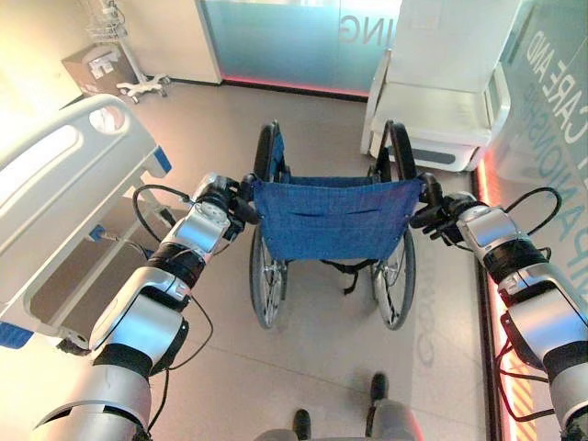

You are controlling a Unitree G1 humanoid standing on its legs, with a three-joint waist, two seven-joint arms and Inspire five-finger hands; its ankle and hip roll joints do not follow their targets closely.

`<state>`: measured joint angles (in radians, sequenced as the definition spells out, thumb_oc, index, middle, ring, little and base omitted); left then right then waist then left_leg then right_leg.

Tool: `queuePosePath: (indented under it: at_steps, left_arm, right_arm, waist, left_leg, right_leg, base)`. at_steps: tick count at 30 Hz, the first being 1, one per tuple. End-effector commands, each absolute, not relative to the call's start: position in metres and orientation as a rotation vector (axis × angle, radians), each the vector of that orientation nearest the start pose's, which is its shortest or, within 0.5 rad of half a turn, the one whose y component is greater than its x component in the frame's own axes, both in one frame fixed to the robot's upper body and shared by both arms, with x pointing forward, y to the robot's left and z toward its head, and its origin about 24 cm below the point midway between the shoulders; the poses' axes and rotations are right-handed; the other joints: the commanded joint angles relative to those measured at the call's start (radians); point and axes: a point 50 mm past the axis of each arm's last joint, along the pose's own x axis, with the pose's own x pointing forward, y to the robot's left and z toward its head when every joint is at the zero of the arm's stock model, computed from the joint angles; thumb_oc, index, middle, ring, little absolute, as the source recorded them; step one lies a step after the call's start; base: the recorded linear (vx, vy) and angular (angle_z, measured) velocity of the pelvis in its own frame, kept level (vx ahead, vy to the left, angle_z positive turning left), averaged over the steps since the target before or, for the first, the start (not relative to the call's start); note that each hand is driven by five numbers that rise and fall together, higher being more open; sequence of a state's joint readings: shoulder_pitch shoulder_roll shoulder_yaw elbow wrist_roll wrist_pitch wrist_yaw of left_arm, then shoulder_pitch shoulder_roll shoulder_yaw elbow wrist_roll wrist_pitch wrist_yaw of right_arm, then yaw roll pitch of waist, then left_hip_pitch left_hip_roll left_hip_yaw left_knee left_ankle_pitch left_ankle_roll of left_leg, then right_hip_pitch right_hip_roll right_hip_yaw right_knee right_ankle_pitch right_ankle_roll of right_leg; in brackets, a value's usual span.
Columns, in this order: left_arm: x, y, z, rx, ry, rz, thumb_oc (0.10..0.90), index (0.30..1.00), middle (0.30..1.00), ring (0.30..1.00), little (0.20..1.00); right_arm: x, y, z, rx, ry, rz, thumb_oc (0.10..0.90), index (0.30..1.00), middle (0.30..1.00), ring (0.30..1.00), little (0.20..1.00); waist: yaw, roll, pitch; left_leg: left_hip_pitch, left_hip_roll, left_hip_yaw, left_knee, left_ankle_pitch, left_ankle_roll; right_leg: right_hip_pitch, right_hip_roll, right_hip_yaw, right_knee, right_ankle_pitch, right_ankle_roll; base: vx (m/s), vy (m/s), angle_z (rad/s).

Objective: Push the wheelchair next to the bed

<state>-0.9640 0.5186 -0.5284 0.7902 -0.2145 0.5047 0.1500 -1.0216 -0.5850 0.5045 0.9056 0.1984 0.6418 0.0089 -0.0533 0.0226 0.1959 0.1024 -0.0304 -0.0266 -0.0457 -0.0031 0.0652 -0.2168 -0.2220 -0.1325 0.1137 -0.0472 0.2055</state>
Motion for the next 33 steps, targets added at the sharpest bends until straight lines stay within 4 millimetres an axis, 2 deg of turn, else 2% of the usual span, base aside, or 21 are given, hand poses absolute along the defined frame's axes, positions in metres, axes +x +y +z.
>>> queuePosePath:
  at_steps: [1, 3, 7, 11, 14, 16, 18, 20, 21, 22, 24, 26, 28, 30, 32, 33]
  left_arm:
    - [0.376, 0.216, 0.079, 0.777, 0.441, 0.073, 0.400, 0.300, 0.300, 0.300, 0.300]
    - [0.367, 0.209, 0.063, 0.779, 0.466, 0.028, 0.400, 0.300, 0.300, 0.300, 0.300]
    - [0.361, 0.200, 0.048, 0.792, 0.497, -0.008, 0.400, 0.300, 0.300, 0.300, 0.300]
    - [0.361, 0.198, 0.046, 0.787, 0.498, 0.001, 0.400, 0.300, 0.300, 0.300, 0.300]
    - [0.361, 0.195, 0.044, 0.784, 0.504, -0.001, 0.400, 0.300, 0.300, 0.300, 0.300]
    - [0.362, 0.194, 0.042, 0.785, 0.515, -0.005, 0.400, 0.300, 0.300, 0.300, 0.300]
    - [0.361, 0.194, 0.041, 0.786, 0.517, -0.005, 0.400, 0.300, 0.300, 0.300, 0.300]
    - [0.361, 0.193, 0.041, 0.789, 0.516, -0.004, 0.400, 0.300, 0.300, 0.300, 0.300]
    - [0.362, 0.194, 0.042, 0.792, 0.516, -0.003, 0.400, 0.300, 0.300, 0.300, 0.300]
    - [0.362, 0.197, 0.043, 0.791, 0.517, 0.010, 0.400, 0.300, 0.300, 0.300, 0.300]
    - [0.360, 0.206, 0.043, 0.791, 0.524, 0.032, 0.400, 0.300, 0.300, 0.300, 0.300]
    - [0.358, 0.212, 0.043, 0.797, 0.535, 0.045, 0.400, 0.300, 0.300, 0.300, 0.300]
    - [0.354, 0.220, 0.042, 0.795, 0.555, 0.068, 0.400, 0.300, 0.300, 0.300, 0.300]
    - [0.351, 0.228, 0.041, 0.785, 0.569, 0.093, 0.400, 0.300, 0.300, 0.300, 0.300]
    - [0.350, 0.234, 0.042, 0.770, 0.572, 0.108, 0.400, 0.300, 0.300, 0.300, 0.300]
    - [0.350, 0.236, 0.042, 0.757, 0.578, 0.115, 0.400, 0.300, 0.300, 0.300, 0.300]
  right_arm:
    - [0.399, -0.266, 0.178, -0.901, 0.306, -0.232, 0.400, 0.300, 0.300, 0.300, 0.300]
    - [0.397, -0.267, 0.177, -0.920, 0.310, -0.232, 0.400, 0.300, 0.300, 0.300, 0.300]
    - [0.397, -0.270, 0.176, -0.928, 0.308, -0.225, 0.400, 0.300, 0.300, 0.300, 0.300]
    - [0.399, -0.269, 0.183, -0.953, 0.282, -0.211, 0.400, 0.300, 0.300, 0.300, 0.300]
    - [0.400, -0.270, 0.186, -0.976, 0.274, -0.203, 0.400, 0.300, 0.300, 0.300, 0.300]
    - [0.400, -0.273, 0.188, -0.988, 0.281, -0.195, 0.400, 0.300, 0.300, 0.300, 0.300]
    - [0.400, -0.273, 0.188, -0.990, 0.283, -0.192, 0.400, 0.300, 0.300, 0.300, 0.300]
    - [0.399, -0.274, 0.185, -0.991, 0.289, -0.185, 0.400, 0.300, 0.300, 0.300, 0.300]
    - [0.399, -0.272, 0.184, -0.991, 0.289, -0.180, 0.400, 0.300, 0.300, 0.300, 0.300]
    - [0.400, -0.266, 0.184, -0.994, 0.282, -0.167, 0.400, 0.300, 0.300, 0.300, 0.300]
    - [0.403, -0.258, 0.183, -0.999, 0.275, -0.150, 0.400, 0.300, 0.300, 0.300, 0.300]
    - [0.404, -0.252, 0.179, -0.999, 0.274, -0.143, 0.400, 0.300, 0.300, 0.300, 0.300]
    - [0.404, -0.247, 0.176, -1.000, 0.268, -0.124, 0.400, 0.300, 0.300, 0.300, 0.300]
    - [0.403, -0.246, 0.176, -1.011, 0.254, -0.101, 0.400, 0.300, 0.300, 0.300, 0.300]
    - [0.403, -0.248, 0.178, -1.026, 0.243, -0.089, 0.400, 0.300, 0.300, 0.300, 0.300]
    - [0.402, -0.249, 0.175, -1.009, 0.245, -0.084, 0.400, 0.300, 0.300, 0.300, 0.300]
  waist:
    - [0.039, -0.030, -0.040]
    - [0.040, -0.042, -0.046]
    - [0.041, -0.053, -0.069]
    - [0.041, -0.065, -0.079]
    - [0.041, -0.071, -0.088]
    - [0.039, -0.080, -0.099]
    - [0.039, -0.081, -0.101]
    - [0.051, -0.091, -0.090]
    - [0.062, -0.091, -0.078]
    - [0.085, -0.091, -0.057]
    - [0.108, -0.077, -0.038]
    - [0.134, -0.055, -0.029]
    - [0.157, -0.029, -0.029]
    - [0.170, -0.019, -0.037]
    - [0.168, -0.015, -0.045]
    - [0.159, -0.020, -0.056]
  left_leg:
    - [-0.004, -0.032, 0.060, 0.133, -0.176, -0.051]
    - [0.013, 0.018, 0.088, 0.163, -0.179, -0.073]
    - [0.016, 0.052, 0.094, 0.171, -0.172, -0.094]
    - [0.017, 0.068, 0.101, 0.205, -0.162, -0.110]
    - [0.009, 0.084, 0.102, 0.275, -0.121, -0.124]
    - [-0.006, 0.099, 0.111, 0.406, -0.058, -0.140]
    - [-0.016, 0.106, 0.119, 0.445, -0.026, -0.147]
    - [-0.105, 0.110, 0.150, 0.559, 0.025, -0.153]
    - [-0.138, 0.105, 0.151, 0.570, 0.008, -0.146]
    - [-0.190, 0.060, 0.141, 0.550, -0.020, -0.130]
    - [-0.216, 0.059, 0.154, 0.457, -0.008, -0.126]
    - [-0.266, 0.057, 0.141, 0.314, 0.049, -0.134]
    - [-0.295, 0.068, 0.102, 0.121, 0.146, -0.156]
    - [-0.307, 0.086, 0.088, 0.015, 0.190, -0.164]
    - [-0.304, 0.094, 0.113, 0.013, 0.181, -0.157]
    - [-0.297, 0.086, 0.138, 0.060, 0.134, -0.136]
  right_leg:
    - [0.061, 0.031, 0.000, -0.042, 0.141, -0.025]
    - [0.060, 0.035, -0.047, 0.007, 0.108, -0.036]
    - [0.088, 0.060, -0.074, -0.001, 0.079, -0.062]
    - [0.105, 0.079, -0.099, -0.002, 0.056, -0.085]
    - [0.112, 0.092, -0.117, 0.003, 0.036, -0.111]
    - [0.129, 0.116, -0.140, 0.005, 0.005, -0.151]
    - [0.141, 0.126, -0.151, 0.004, -0.006, -0.165]
    - [0.189, 0.137, -0.182, 0.008, -0.035, -0.192]
    - [0.207, 0.137, -0.186, 0.014, -0.042, -0.191]
    - [0.235, 0.136, -0.168, 0.022, -0.048, -0.178]
    - [0.278, 0.160, -0.141, 0.020, -0.064, -0.169]
    - [0.332, 0.200, -0.110, -0.003, -0.082, -0.163]
    - [0.403, 0.234, -0.060, -0.036, -0.103, -0.153]
    - [0.445, 0.237, -0.030, -0.054, -0.122, -0.144]
    - [0.461, 0.228, -0.022, -0.056, -0.142, -0.138]
    - [0.451, 0.217, -0.025, -0.041, -0.150, -0.134]
  base:
    - [0.24, -0.366, 0.57]
    - [0.32, -0.365, 0.53]
    - [0.21, -0.241, 0.42]
    - [0.18, -0.262, 0.18]
    - [0.12, -0.212, 0.12]
    - [0.18, -0.301, 0.20]
    - [0.13, -0.186, 0.17]
    - [0.20, -0.241, 0.18]
    - [0.27, -0.198, 0.25]
    - [0.26, -0.113, 0.23]
    - [0.33, -0.052, -0.27]
    - [0.41, 0.024, -0.43]
    - [0.48, 0.090, -0.34]
    - [0.39, 0.125, -0.56]
    - [0.39, 0.171, -0.62]
    - [0.36, 0.166, -0.60]
